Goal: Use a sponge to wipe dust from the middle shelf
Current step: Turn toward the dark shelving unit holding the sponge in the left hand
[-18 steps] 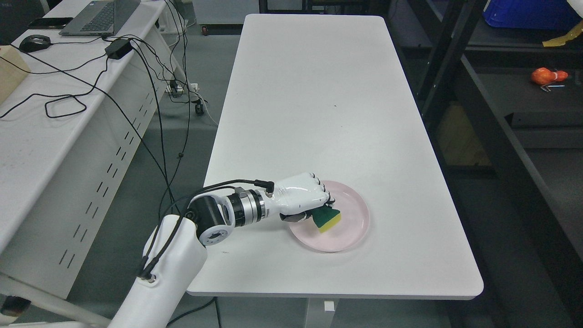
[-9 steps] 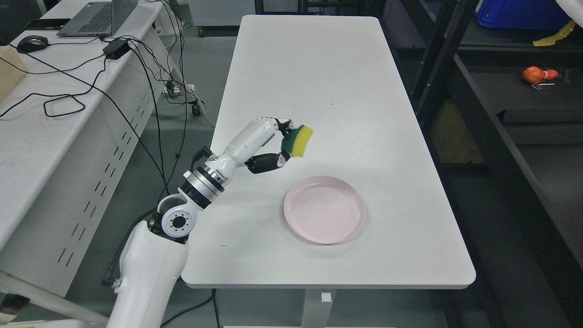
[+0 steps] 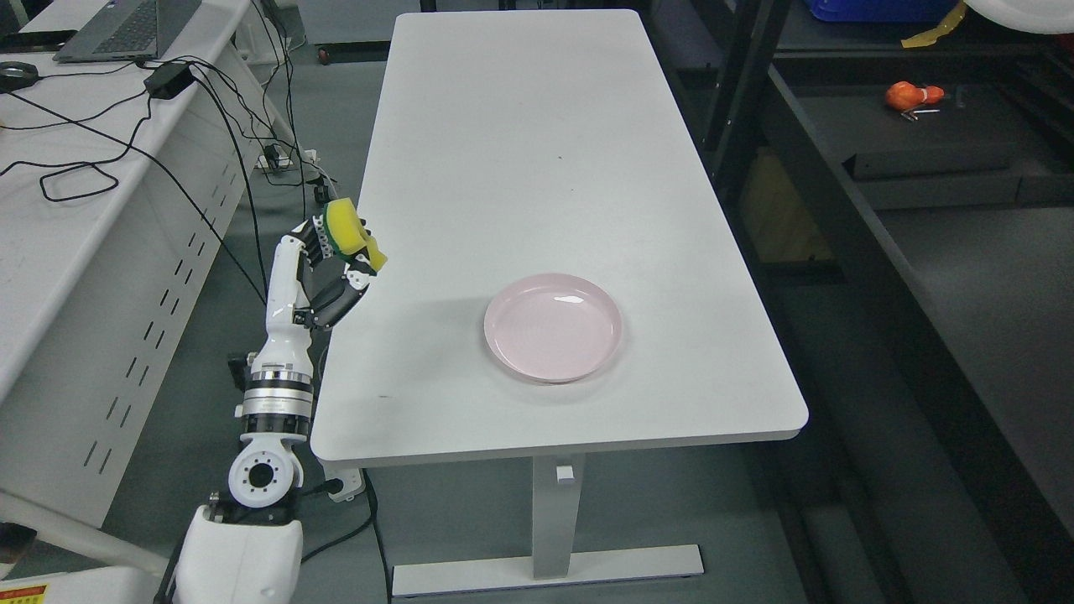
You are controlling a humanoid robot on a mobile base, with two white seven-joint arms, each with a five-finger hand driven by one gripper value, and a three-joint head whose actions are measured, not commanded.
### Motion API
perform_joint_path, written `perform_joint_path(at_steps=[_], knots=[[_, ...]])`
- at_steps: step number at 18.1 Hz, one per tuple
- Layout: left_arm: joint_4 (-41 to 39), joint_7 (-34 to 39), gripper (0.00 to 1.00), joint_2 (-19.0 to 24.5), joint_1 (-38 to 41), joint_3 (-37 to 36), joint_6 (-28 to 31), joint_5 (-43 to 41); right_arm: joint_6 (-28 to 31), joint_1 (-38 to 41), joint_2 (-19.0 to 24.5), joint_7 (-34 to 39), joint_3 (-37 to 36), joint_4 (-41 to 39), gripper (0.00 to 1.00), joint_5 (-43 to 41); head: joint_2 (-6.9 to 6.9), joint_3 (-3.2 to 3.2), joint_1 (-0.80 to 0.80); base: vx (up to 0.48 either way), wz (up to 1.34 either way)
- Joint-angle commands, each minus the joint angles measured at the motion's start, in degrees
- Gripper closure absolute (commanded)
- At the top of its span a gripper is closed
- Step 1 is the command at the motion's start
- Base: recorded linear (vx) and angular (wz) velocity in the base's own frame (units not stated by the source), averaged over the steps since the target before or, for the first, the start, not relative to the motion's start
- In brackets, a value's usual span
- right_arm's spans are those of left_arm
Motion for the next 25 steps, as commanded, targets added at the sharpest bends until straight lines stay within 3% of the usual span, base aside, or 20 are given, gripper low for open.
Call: perform_joint_path(at_steps=[1, 8, 16, 25], knots=[[-9.28, 0.23, 1.0, 0.34, 6.1, 8.55, 0.54, 6.26, 0.03, 0.0, -1.0, -0.02, 0.0, -1.0, 0.0, 0.0, 0.0, 0.0, 0.0, -0.235, -0.18], [-11.66, 0.23, 1.0, 0.34, 11.1, 8.39, 0.28, 6.26, 0.03, 0.0, -1.0, -0.02, 0.0, -1.0, 0.0, 0.0, 0.0, 0.0, 0.0, -0.246, -0.47], [-15.26, 0.23, 1.0, 0.34, 16.47, 2.42, -0.6, 6.87, 0.03, 0.0, -1.0, -0.02, 0.0, -1.0, 0.0, 0.0, 0.0, 0.0, 0.0, -0.291, -0.93], [-17.72, -0.12, 1.0, 0.34, 22.27, -17.17, -6.04, 6.87, 0.03, 0.0, -1.0, -0.02, 0.0, -1.0, 0.0, 0.0, -0.01, 0.0, 0.0, -0.163, -1.07]])
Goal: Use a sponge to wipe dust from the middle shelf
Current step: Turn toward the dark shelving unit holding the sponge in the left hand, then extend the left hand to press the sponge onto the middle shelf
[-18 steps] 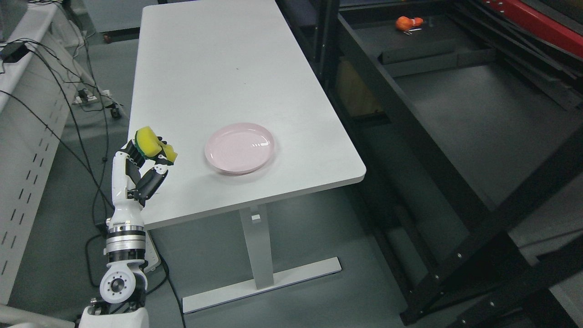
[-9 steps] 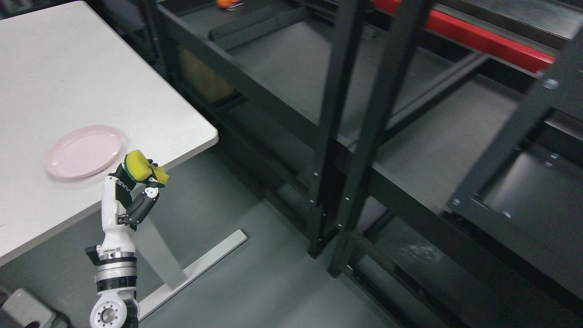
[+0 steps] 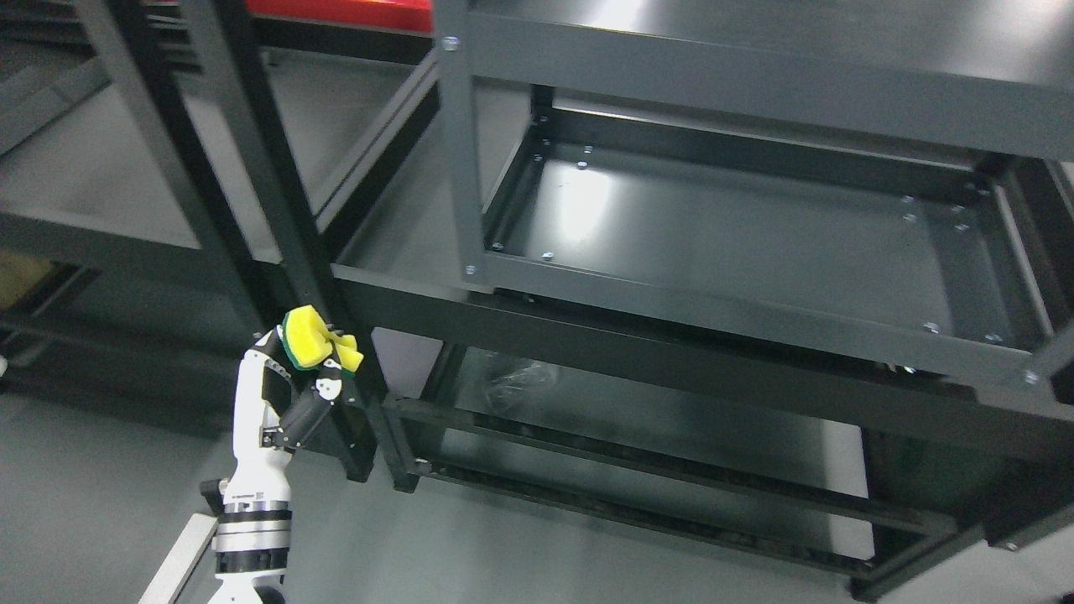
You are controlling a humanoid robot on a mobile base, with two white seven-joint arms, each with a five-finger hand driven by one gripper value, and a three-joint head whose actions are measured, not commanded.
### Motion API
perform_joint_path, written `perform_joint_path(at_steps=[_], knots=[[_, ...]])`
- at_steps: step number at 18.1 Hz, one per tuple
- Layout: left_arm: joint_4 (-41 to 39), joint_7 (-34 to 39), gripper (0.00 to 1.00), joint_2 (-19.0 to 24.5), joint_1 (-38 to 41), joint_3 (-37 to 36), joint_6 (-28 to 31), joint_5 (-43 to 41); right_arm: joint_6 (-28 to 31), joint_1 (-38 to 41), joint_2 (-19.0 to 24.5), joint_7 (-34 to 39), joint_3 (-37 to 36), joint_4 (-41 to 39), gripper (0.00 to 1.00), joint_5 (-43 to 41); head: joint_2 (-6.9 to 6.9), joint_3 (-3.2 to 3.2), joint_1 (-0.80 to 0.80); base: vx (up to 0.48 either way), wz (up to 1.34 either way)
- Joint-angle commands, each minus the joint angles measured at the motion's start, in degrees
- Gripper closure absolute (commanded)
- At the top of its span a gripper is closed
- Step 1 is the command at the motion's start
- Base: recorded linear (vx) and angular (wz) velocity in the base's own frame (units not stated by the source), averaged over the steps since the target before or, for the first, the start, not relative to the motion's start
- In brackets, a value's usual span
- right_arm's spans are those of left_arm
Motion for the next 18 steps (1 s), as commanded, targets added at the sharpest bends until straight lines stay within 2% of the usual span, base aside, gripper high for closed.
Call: perform_joint_path(at_steps=[1, 5, 9, 13, 16, 18], knots=[[-3.6, -0.38, 1.0, 0.95, 2.82, -16.18, -1.44, 0.91, 0.03, -0.06, -1.0, 0.01, 0.0, -1.01, 0.0, 0.0, 0.0, 0.0, 0.0, -0.044, -0.78], [-3.7, -1.25, 1.0, 0.95, 0.11, -23.66, -1.53, 0.73, 0.03, -0.06, -1.0, 0.01, 0.0, -1.01, 0.0, 0.0, 0.0, 0.0, 0.0, 0.01, -0.3], [-2.04, -3.54, 1.0, 0.95, -14.36, -33.85, 0.57, -2.33, 0.03, -0.06, -1.0, 0.01, 0.0, -1.01, 0.0, 0.0, -0.01, 0.0, 0.0, 0.028, 0.01], [3.15, -3.72, 1.0, 0.95, -31.24, -41.92, 7.16, -3.66, 0.03, -0.06, -1.0, 0.01, 0.0, -1.01, 0.0, 0.0, -0.02, 0.0, 0.0, 0.016, -0.08], [4.83, -5.91, 1.0, 0.95, -38.73, -50.37, 7.61, -3.66, 0.03, -0.06, -1.0, 0.01, 0.0, -1.01, 0.0, 0.0, -0.02, 0.0, 0.0, 0.013, -0.01], [5.09, -10.47, 1.0, 0.95, -44.0, -54.24, 7.09, -3.66, 0.03, -0.06, -1.0, 0.01, 0.0, -1.01, 0.0, 0.0, -0.02, 0.0, 0.0, -0.001, 0.01]])
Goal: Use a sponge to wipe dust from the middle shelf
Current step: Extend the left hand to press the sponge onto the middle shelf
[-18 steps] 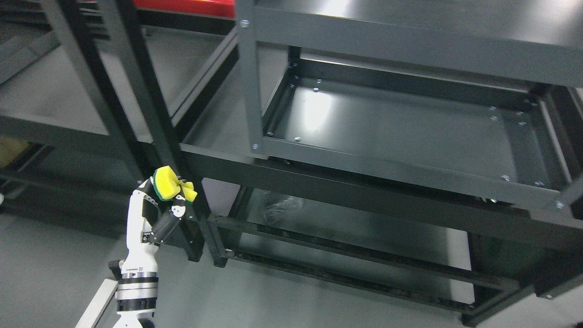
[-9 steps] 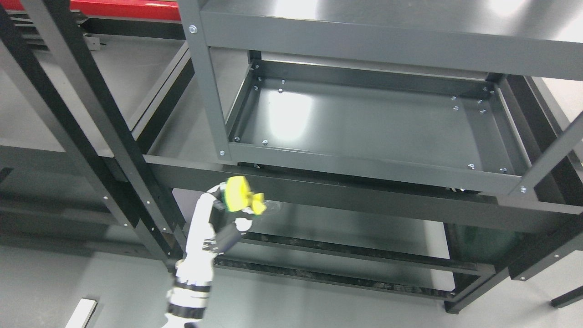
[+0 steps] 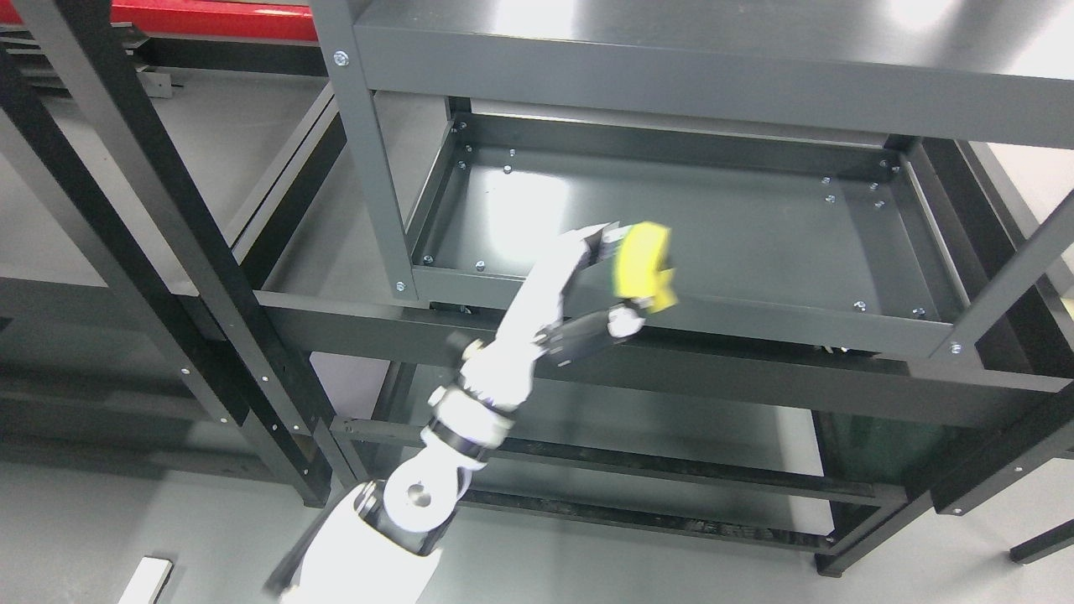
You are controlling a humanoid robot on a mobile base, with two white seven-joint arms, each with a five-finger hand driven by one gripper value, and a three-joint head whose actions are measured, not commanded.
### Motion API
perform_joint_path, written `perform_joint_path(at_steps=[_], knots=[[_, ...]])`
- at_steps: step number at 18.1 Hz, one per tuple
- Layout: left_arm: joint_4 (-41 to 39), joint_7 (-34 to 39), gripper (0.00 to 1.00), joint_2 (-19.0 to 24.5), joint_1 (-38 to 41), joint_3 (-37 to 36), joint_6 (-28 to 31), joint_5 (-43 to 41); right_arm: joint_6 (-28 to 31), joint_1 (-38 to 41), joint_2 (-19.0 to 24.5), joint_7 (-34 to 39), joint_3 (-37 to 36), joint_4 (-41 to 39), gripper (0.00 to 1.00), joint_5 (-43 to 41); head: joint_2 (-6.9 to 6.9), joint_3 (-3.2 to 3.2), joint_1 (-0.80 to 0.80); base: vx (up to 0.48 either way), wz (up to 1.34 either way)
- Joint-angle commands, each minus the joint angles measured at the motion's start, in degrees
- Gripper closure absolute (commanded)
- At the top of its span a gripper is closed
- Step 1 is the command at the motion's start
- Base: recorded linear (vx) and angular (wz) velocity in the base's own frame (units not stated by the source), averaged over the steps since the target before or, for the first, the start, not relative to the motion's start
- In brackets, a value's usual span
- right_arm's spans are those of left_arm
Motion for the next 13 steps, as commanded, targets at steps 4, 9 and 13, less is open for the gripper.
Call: perform_joint_path(at_steps=[4, 9, 13], knots=[[4.17, -10.32, 1.0, 0.99, -21.47, -24.93, -3.22, -0.66, 0.25, 0.0, -1.0, 0.16, 0.0, -1.0, 0.0, 0.0, 0.0, 0.0, 0.0, 0.01, -0.01], [7.75, -11.13, 1.0, 0.99, -36.22, -18.89, -4.2, -7.93, 0.25, 0.0, -1.0, 0.16, 0.0, -1.0, 0.0, 0.0, 0.0, 0.0, 0.0, 0.005, -0.03], [18.99, -11.74, 1.0, 0.99, -48.88, -9.74, -4.2, -27.49, 0.25, 0.0, -1.0, 0.16, 0.0, -1.0, 0.0, 0.0, 0.0, 0.0, 0.0, 0.0, 0.0]])
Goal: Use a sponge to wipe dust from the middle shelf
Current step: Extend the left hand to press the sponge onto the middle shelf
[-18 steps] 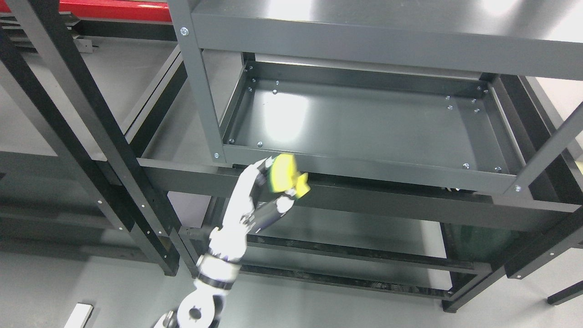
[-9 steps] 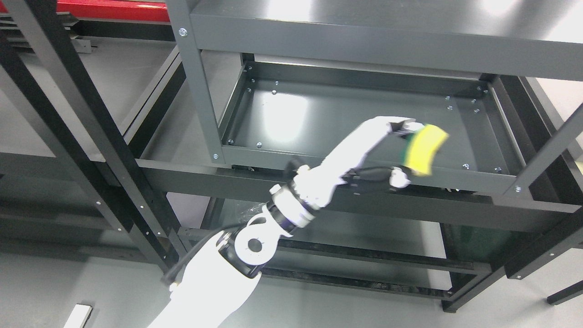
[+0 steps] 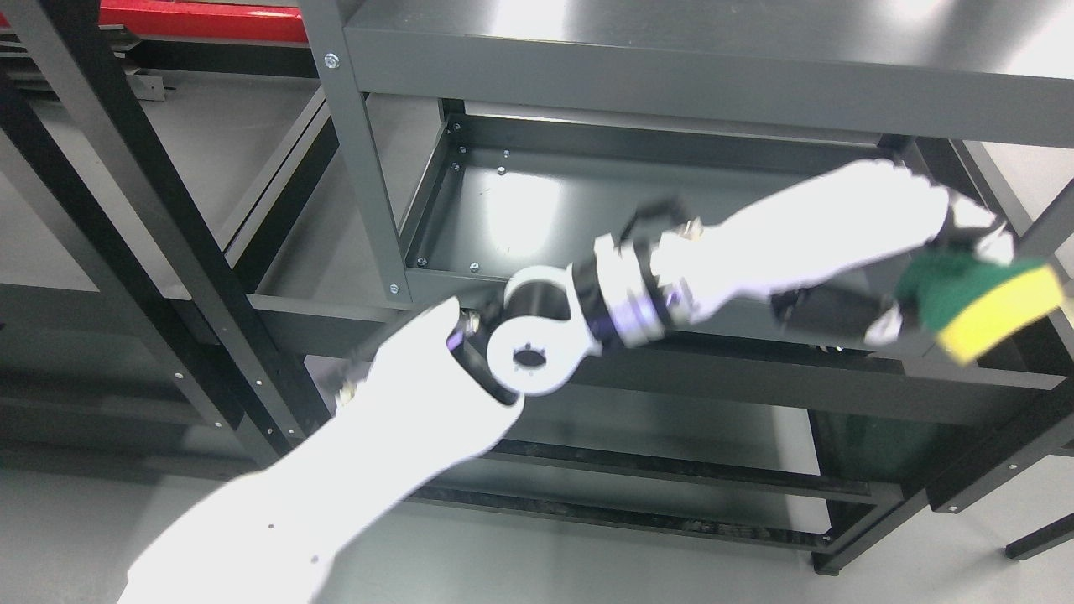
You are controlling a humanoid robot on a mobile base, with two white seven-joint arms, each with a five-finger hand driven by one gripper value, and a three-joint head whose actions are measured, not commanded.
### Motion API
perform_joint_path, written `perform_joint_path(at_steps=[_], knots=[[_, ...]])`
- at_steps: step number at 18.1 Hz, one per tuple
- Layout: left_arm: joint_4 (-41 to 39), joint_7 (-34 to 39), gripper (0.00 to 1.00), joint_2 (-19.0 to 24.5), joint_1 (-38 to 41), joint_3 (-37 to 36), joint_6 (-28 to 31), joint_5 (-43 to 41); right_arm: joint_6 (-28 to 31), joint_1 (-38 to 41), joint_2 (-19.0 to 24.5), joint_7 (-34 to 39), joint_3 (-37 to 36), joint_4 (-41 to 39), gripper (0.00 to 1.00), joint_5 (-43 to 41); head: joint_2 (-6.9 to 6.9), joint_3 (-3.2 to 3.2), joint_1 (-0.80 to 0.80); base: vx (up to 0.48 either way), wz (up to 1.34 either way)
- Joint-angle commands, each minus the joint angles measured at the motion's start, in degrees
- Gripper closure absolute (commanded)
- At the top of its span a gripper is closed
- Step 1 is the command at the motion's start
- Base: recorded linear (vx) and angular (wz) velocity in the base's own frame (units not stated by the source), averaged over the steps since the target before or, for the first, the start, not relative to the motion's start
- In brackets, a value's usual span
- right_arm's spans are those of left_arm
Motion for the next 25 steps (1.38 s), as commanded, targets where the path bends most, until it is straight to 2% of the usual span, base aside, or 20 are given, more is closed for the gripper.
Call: perform_joint_path(at_steps=[1, 5, 9, 11, 14, 19, 25], knots=[[14.49, -0.08, 1.0, 1.0, -15.98, 4.07, -0.04, -19.73, 0.01, 0.0, -1.0, -0.01, 0.0, -1.0, 0.0, 0.0, 0.0, 0.0, 0.0, 0.0, 0.0], [19.07, 4.92, 1.0, 1.0, -17.48, 0.22, -0.13, -24.15, 0.01, 0.0, -1.0, -0.01, 0.0, -1.0, 0.0, 0.0, 0.0, 0.0, 0.0, 0.0, 0.0], [19.08, 5.19, 1.0, 1.0, -16.87, -0.06, -0.65, -23.89, 0.01, 0.0, -1.0, -0.01, 0.09, -1.0, 0.0, 0.0, -0.01, 0.0, 0.0, 0.0, 0.0], [18.99, 4.93, 1.0, 1.0, -15.82, -0.06, -2.84, -24.06, 0.01, 0.0, -1.0, -0.01, 0.0, -1.0, 0.0, 0.0, -0.01, 0.0, 0.0, 0.0, 0.0], [17.68, 3.97, 1.0, 1.0, -12.57, 0.82, -6.61, -24.15, 0.01, 0.0, -1.0, -0.01, 0.0, -1.0, 0.0, 0.0, -0.01, 0.0, 0.0, 0.0, 0.0], [13.63, -3.33, 1.0, 1.0, -12.21, 8.89, -12.16, -24.33, 0.01, 0.0, -1.0, -0.01, 0.0, -1.0, 0.0, 0.0, -0.01, 0.0, 0.0, 0.0, 0.0], [12.66, -3.86, 1.0, 14.75, -10.2, 20.05, -20.5, -24.68, 0.01, 0.0, -1.0, -0.01, 0.0, -1.0, 0.0, 0.0, -0.01, 0.0, 0.0, 0.0, 0.0]])
